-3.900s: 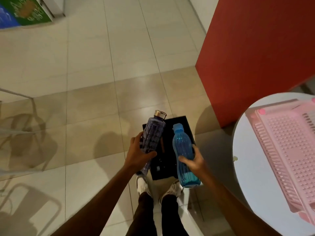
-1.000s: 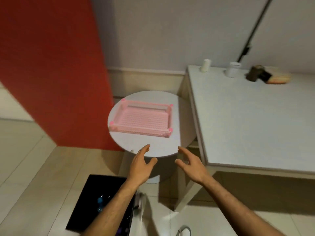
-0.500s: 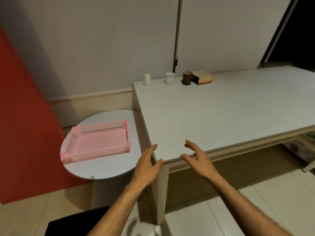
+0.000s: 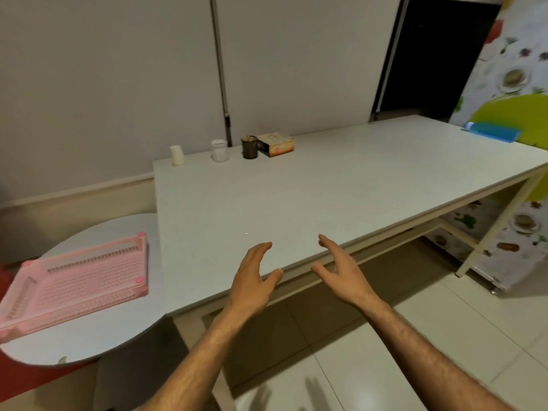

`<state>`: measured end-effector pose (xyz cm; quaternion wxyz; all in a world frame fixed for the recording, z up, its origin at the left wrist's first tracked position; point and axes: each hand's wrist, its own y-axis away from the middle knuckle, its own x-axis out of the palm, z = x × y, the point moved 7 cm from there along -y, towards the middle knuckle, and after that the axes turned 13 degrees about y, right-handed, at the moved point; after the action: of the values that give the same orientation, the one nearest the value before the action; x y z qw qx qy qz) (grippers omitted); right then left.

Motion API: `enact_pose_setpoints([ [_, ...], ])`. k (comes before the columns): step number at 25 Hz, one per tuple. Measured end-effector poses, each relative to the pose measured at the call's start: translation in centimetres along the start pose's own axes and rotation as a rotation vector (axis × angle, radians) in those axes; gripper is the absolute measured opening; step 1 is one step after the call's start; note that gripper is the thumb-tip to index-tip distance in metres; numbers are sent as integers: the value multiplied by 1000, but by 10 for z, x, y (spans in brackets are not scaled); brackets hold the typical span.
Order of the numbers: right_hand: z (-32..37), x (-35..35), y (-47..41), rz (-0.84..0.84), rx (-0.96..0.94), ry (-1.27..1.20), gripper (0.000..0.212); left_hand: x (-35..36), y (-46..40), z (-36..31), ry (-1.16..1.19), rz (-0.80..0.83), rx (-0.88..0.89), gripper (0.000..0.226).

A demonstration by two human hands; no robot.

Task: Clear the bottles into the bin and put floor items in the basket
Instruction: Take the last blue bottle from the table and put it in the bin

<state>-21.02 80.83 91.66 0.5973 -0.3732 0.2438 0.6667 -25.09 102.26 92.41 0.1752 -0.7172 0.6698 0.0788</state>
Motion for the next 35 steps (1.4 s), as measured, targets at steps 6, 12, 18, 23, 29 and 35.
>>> enact_pose_setpoints([
  [6, -80, -61, -10, -92, 121, -13, 73, 94, -50, -42, -1, 146, 83, 58],
  [12, -153, -109, -21, -220, 284, 8, 72, 186, -121, -64, 3, 350, 200, 57],
  [18, -224, -161, -45, -367, 461, 103, 71, 276, -203, -89, 88, 558, 276, 60],
  [23, -269, -179, -56, -535, 566, 147, 75, 334, -254, -86, 97, 694, 296, 62],
  [29, -334, -206, -82, -516, 634, 267, 82, 421, -305, -100, -70, 769, 361, 80],
  [35, -425, -262, -135, -479, 602, 346, 87, 525, -355, -123, -250, 753, 432, 87],
])
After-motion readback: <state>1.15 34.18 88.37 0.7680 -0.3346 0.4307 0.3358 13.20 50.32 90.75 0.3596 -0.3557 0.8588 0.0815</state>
